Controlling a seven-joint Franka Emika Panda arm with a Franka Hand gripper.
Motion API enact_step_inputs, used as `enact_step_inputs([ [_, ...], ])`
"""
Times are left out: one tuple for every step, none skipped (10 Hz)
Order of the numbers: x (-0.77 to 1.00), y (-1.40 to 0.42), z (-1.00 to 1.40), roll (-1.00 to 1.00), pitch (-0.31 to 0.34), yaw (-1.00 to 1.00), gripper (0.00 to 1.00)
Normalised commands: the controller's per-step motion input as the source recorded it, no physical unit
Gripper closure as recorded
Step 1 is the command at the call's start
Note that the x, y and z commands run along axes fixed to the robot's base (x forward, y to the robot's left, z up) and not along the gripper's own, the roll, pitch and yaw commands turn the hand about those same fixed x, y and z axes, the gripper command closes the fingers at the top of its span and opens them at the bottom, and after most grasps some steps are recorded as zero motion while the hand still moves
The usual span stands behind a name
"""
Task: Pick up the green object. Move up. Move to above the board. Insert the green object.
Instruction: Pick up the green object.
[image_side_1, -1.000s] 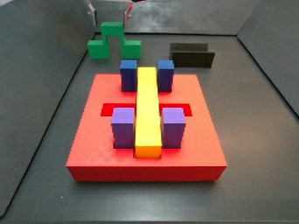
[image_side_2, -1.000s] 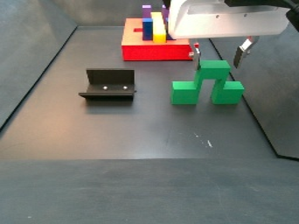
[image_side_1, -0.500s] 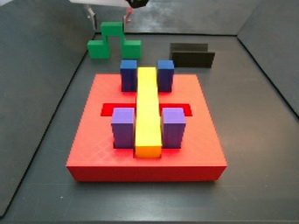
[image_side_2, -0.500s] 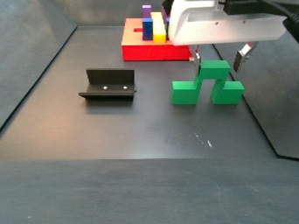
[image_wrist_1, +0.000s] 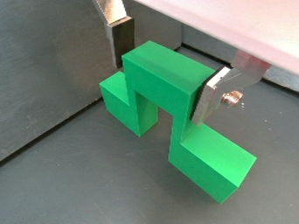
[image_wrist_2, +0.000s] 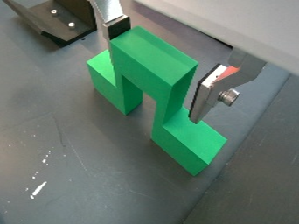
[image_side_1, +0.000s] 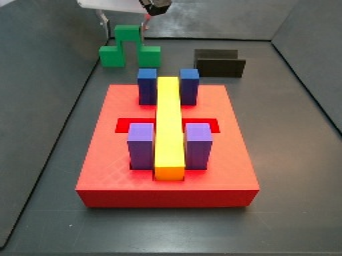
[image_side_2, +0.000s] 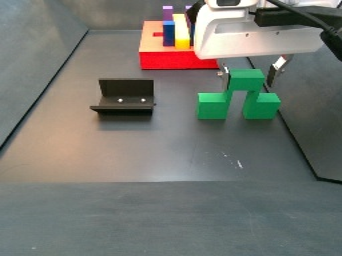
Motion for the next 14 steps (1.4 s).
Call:
enact_step_inputs([
  [0.00, -0.07, 0.00, 0.04, 0.000, 0.00, 0.00],
  [0.00, 0.00, 0.00, 0.00, 0.000, 0.00, 0.00],
  [0.00, 0.00, 0.00, 0.00, 0.000, 0.00, 1.00],
  [0.00, 0.00, 0.00, 0.00, 0.000, 0.00, 1.00],
  [0.00, 0.00, 0.00, 0.00, 0.000, 0.00, 1.00],
  [0.00, 0.00, 0.00, 0.00, 0.000, 0.00, 1.00],
  [0.00, 0.00, 0.00, 0.00, 0.000, 0.00, 1.00],
  [0.00, 0.00, 0.00, 0.00, 0.000, 0.00, 1.00],
  [0.00, 0.00, 0.00, 0.00, 0.000, 0.00, 1.00],
  [0.00, 0.00, 0.00, 0.00, 0.000, 0.00, 1.00],
  [0.00, 0.00, 0.00, 0.00, 0.000, 0.00, 1.00],
  [0.00, 0.00, 0.00, 0.00, 0.000, 0.00, 1.00],
  [0.00, 0.00, 0.00, 0.00, 0.000, 0.00, 1.00],
  [0.00, 0.00, 0.00, 0.00, 0.000, 0.00, 1.00],
])
